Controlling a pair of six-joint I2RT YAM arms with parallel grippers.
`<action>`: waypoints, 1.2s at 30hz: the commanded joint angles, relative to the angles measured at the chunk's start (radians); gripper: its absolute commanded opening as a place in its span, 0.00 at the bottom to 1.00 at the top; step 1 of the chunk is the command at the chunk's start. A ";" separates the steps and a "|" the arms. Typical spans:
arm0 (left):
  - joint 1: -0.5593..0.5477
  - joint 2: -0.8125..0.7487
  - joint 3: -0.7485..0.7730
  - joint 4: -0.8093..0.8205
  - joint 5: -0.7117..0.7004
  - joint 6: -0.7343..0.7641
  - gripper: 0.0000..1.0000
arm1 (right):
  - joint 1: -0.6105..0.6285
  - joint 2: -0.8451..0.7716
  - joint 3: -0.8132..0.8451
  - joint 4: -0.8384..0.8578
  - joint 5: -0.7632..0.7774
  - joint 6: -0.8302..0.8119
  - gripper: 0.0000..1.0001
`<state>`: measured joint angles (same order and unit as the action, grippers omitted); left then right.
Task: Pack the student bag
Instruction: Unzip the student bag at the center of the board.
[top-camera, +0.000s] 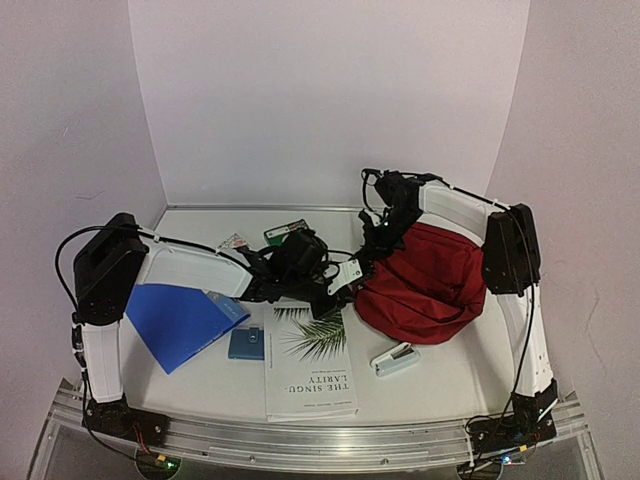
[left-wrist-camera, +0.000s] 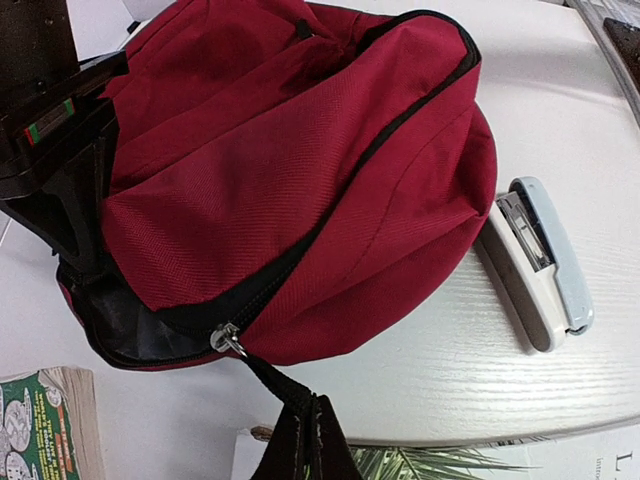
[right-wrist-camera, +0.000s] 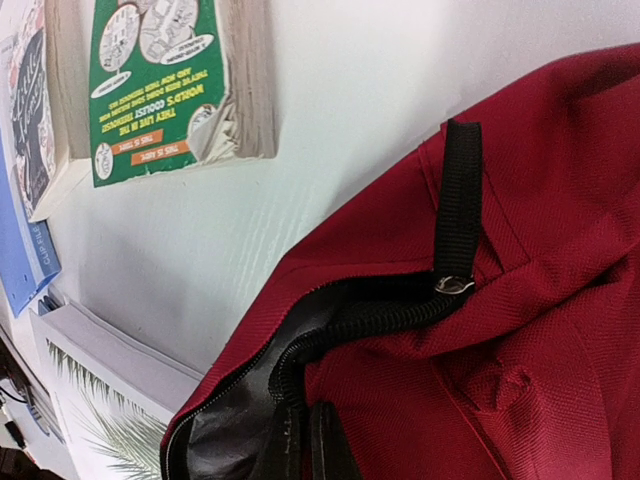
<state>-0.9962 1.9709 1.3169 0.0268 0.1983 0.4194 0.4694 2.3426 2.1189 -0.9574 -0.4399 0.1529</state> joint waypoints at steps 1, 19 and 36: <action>-0.050 -0.078 -0.033 -0.072 0.105 0.006 0.00 | -0.086 0.007 0.058 0.121 0.102 0.045 0.00; -0.014 -0.033 -0.023 0.002 -0.152 -0.059 0.00 | -0.205 -0.094 0.157 0.187 -0.035 0.079 0.70; 0.005 -0.002 0.002 0.051 -0.148 -0.055 0.00 | 0.097 -0.154 -0.065 -0.010 0.034 -0.176 0.83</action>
<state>-0.9939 1.9724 1.2827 0.0441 0.0417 0.3717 0.5414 2.1549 2.0080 -0.8894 -0.4654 0.0456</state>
